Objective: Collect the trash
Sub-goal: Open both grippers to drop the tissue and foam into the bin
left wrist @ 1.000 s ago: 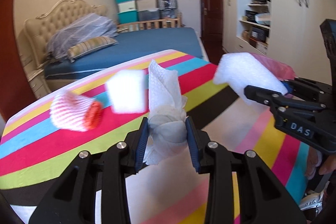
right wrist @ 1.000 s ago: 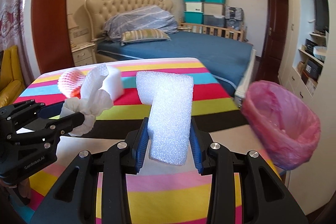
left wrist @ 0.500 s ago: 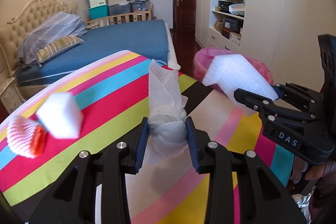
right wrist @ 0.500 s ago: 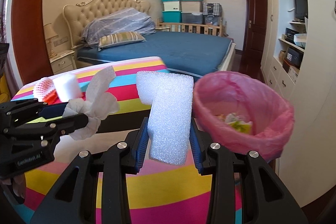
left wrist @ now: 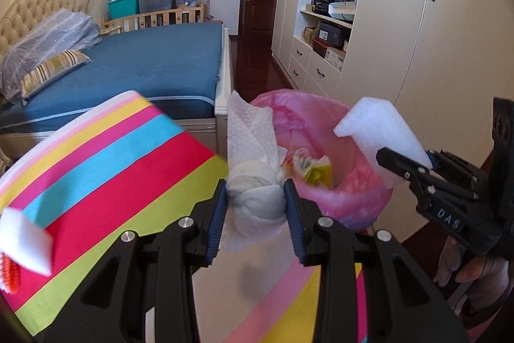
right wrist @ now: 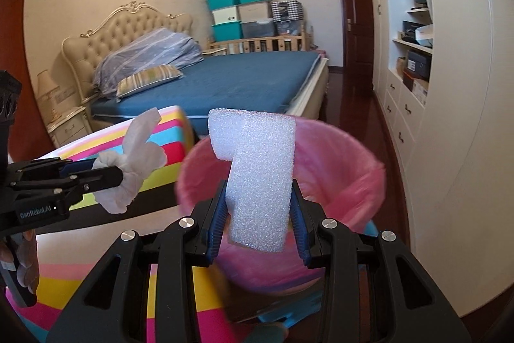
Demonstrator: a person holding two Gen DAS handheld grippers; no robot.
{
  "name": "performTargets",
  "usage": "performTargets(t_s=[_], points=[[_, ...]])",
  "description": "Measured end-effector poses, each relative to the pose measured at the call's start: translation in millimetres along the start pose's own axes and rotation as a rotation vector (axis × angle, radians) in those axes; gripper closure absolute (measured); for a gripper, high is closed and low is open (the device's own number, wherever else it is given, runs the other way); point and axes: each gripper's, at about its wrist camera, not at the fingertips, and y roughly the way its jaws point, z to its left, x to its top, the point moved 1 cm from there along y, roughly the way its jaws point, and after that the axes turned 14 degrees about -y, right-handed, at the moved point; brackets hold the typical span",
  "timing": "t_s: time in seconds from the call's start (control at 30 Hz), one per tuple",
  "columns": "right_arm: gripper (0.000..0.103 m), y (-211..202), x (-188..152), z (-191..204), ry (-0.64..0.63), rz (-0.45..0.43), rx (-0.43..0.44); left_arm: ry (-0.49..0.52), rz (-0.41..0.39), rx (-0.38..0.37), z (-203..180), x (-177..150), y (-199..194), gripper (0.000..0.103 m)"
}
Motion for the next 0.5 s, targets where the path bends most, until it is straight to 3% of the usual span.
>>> performTargets(t_s=[0.27, 0.33, 0.4, 0.43, 0.5], points=[[0.067, 26.4, 11.1, -34.5, 0.035, -0.002, -0.028, -0.045, 0.0, -0.052, -33.1, 35.4, 40.3, 0.066], [0.067, 31.6, 14.0, -36.7, 0.037, -0.012, -0.022, -0.077, 0.001, -0.094, -34.9, 38.9, 47.0, 0.064], [0.052, 35.4, 17.1, -37.7, 0.029, -0.034, -0.014, -0.084, -0.001, -0.125, -37.0, 39.9, 49.2, 0.047], [0.031, 36.0, 17.2, -38.6, 0.027, -0.034, -0.022, -0.082, -0.019, -0.129, -33.1, 37.8, 45.0, 0.035], [0.027, 33.6, 16.7, -40.3, 0.036, -0.048, -0.035, -0.068, -0.064, -0.112, -30.6, 34.5, 37.1, 0.026]])
